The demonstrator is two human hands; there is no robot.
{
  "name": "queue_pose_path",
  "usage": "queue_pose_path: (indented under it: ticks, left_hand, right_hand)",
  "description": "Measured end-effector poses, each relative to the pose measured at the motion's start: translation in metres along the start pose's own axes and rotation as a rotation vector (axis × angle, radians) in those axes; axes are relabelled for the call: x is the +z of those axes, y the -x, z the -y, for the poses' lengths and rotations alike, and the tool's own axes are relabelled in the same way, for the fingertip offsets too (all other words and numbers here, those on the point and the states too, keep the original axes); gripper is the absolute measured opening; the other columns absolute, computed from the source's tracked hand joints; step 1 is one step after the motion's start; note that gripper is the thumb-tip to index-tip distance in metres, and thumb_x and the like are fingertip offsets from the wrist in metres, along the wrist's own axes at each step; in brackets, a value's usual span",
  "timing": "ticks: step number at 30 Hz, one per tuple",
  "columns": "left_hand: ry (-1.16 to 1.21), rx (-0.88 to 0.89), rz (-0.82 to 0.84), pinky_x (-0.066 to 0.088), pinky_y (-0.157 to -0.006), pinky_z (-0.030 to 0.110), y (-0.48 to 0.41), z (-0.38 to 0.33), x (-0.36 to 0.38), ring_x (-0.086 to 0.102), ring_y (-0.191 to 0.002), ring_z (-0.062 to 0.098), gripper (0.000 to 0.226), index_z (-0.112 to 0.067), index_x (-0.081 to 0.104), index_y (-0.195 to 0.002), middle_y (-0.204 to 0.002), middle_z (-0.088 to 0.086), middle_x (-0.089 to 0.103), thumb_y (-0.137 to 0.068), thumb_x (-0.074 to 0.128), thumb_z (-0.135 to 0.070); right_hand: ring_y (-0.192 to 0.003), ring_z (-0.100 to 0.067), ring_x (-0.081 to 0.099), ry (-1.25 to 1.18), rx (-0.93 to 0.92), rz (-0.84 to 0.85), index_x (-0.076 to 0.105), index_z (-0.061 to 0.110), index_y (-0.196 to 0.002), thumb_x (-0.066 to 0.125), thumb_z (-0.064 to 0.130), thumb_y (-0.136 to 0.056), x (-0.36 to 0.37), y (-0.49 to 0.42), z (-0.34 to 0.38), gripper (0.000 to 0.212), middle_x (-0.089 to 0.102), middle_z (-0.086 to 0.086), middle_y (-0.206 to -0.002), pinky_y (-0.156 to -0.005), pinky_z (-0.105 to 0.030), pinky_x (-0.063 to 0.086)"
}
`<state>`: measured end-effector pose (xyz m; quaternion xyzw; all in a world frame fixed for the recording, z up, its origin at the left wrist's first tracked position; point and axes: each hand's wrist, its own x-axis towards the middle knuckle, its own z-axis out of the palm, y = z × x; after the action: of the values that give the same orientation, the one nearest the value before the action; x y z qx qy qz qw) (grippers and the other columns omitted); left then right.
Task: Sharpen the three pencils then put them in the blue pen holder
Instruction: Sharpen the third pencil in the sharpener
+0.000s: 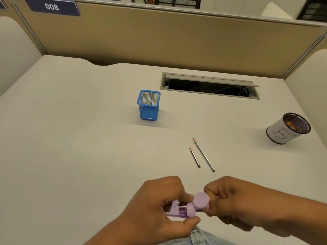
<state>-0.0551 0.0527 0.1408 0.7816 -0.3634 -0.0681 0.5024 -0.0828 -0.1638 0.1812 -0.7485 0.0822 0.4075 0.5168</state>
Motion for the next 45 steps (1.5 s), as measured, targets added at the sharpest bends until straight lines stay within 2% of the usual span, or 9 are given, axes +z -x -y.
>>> queue_pose_path:
  ticks: [2,5,9,11,15,24,33,36,45]
  left_hand:
    - [-0.056,0.050,0.015,0.045,-0.051,0.016,0.000,0.003,-0.001,0.046,-0.061,-0.009,0.024,-0.022,0.061,-0.075,-0.067,-0.009,0.056,-0.069,0.084,-0.027]
    - [-0.055,0.016,-0.007,0.034,-0.052,0.009,0.000,0.005,-0.005,0.050,-0.057,0.002,0.024,-0.020,0.063,-0.074,-0.068,-0.007,0.060,-0.069,0.085,-0.028]
    - [0.219,-0.286,-0.172,0.051,-0.053,0.028,0.006,0.014,-0.012,0.072,-0.067,0.024,0.025,-0.021,0.064,-0.072,-0.065,0.004,0.065,-0.063,0.086,-0.031]
    - [0.356,-0.443,-0.281,0.047,-0.052,0.025,0.009,0.019,-0.017,0.066,-0.056,0.018,0.029,-0.016,0.065,-0.070,-0.060,0.012,0.066,-0.059,0.086,-0.033]
    - [0.409,-0.529,-0.400,0.044,-0.049,0.014,0.009,0.019,-0.024,0.052,-0.046,0.007,0.025,-0.016,0.066,-0.065,-0.060,-0.002,0.068,-0.061,0.088,-0.027]
    - [0.494,-0.578,-0.434,0.044,-0.053,0.015,0.015,0.018,-0.014,0.046,-0.048,0.012,0.019,-0.018,0.067,-0.065,-0.062,-0.006,0.069,-0.059,0.078,-0.031]
    - [0.476,-0.599,-0.429,0.051,-0.058,0.016,0.020,0.023,-0.009,0.056,-0.054,0.015,0.018,-0.020,0.068,-0.068,-0.065,-0.001,0.071,-0.060,0.077,-0.034]
    - [0.487,-0.604,-0.440,0.054,-0.062,0.019,0.021,0.025,-0.009,0.058,-0.060,0.027,0.024,-0.019,0.068,-0.069,-0.065,-0.001,0.071,-0.059,0.077,-0.039]
    - [0.507,-0.630,-0.433,0.053,-0.061,0.015,0.019,0.027,-0.006,0.060,-0.060,0.022,0.023,-0.020,0.068,-0.069,-0.067,-0.002,0.072,-0.058,0.077,-0.038]
  right_hand:
    - [-0.047,-0.016,0.027,0.002,0.044,0.067,0.052,0.016,-0.071,0.073,0.052,-0.080,-0.001,-0.001,0.004,0.043,0.046,0.001,-0.054,-0.045,-0.026,0.020]
    - [-0.055,-0.018,0.026,0.096,-0.080,-0.016,0.045,0.017,-0.066,0.069,0.052,-0.084,0.000,-0.004,0.011,0.046,0.040,0.005,-0.054,-0.051,-0.029,0.023]
    - [-0.049,-0.008,0.032,0.458,-0.241,-0.233,0.057,0.018,-0.073,0.058,0.049,-0.091,-0.003,-0.003,0.015,0.036,0.040,0.006,-0.052,-0.050,-0.021,0.029]
    - [-0.047,-0.006,0.032,0.396,-0.230,-0.289,0.063,0.021,-0.072,0.055,0.050,-0.091,-0.004,-0.003,0.016,0.036,0.041,0.006,-0.051,-0.047,-0.019,0.028]
    - [-0.051,-0.011,0.040,0.202,-0.191,-0.415,0.068,0.024,-0.070,0.056,0.042,-0.093,-0.009,-0.020,0.005,0.031,0.055,0.009,-0.055,-0.047,-0.017,0.032]
    - [-0.052,-0.006,0.052,-0.019,-0.112,-0.619,0.070,0.016,-0.074,0.072,0.014,-0.082,-0.005,-0.080,-0.021,0.009,0.063,0.008,-0.062,-0.051,-0.019,0.043]
    - [-0.067,-0.005,0.066,0.345,-0.005,-0.757,0.070,0.028,-0.072,0.072,0.024,-0.077,-0.008,-0.133,-0.031,0.006,0.069,0.013,-0.068,-0.054,-0.018,0.047]
    - [-0.067,-0.010,0.068,0.422,0.024,-0.756,0.072,0.026,-0.074,0.071,0.025,-0.078,-0.011,-0.147,-0.032,0.004,0.071,0.010,-0.069,-0.064,-0.026,0.056]
    - [-0.074,-0.024,0.069,0.586,0.078,-0.721,0.073,0.017,-0.076,0.068,0.021,-0.078,-0.016,-0.171,-0.035,0.006,0.073,-0.003,-0.075,-0.070,-0.034,0.059]
